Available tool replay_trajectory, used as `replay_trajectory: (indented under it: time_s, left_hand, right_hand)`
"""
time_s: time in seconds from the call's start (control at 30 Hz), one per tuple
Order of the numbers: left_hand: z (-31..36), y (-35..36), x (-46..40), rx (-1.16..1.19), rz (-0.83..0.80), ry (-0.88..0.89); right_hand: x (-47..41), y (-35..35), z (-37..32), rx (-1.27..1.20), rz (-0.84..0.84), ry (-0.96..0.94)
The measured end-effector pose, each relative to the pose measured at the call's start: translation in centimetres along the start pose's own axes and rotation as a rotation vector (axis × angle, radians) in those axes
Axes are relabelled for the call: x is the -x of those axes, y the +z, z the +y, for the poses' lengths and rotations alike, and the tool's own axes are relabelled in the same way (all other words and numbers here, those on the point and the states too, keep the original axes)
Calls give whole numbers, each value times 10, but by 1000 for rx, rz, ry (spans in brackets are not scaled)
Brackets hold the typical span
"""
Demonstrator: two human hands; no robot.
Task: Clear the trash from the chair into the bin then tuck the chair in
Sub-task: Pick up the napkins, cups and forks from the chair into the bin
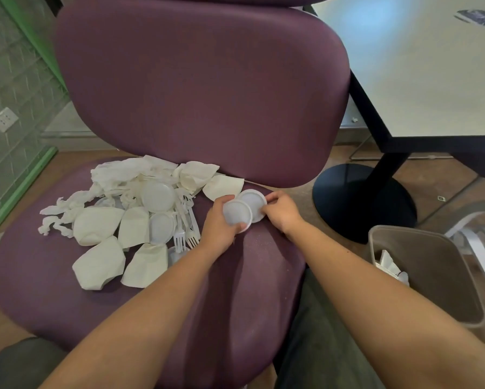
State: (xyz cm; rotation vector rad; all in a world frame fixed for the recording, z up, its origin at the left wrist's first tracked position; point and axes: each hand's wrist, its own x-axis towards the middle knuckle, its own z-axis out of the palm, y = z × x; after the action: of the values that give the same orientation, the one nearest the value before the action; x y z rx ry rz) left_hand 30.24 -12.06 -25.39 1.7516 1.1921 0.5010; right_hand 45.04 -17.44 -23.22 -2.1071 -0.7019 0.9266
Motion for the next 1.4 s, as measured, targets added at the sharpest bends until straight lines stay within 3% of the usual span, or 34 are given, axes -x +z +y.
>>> replay_trajectory:
  time_s: [0.23,0.37,0.6,0.83,0.97,1.13,1.4]
  left_hand:
    - [31,14,16,21,56,-49]
    - [60,44,26,-2,-34,21]
    - [105,127,51,-82,-302,222]
    - [130,211,79,-177,-433,237]
    - [131,253,88,-234,-479,218]
    - [125,281,92,-320,-564,129]
    - [130,239,86,-195,-468,151]
  right_hand:
    - [34,-41,32,-373,153,-12]
    - [61,-82,61,-482,301,-39]
    - [100,-154,126,-526,531,-23]
    - [116,-208,183,-337,720,112]
    - [112,-225,212,-178,715,197]
    - [106,-224,232,22,575,287]
    - [104,-203,198,3,480,176]
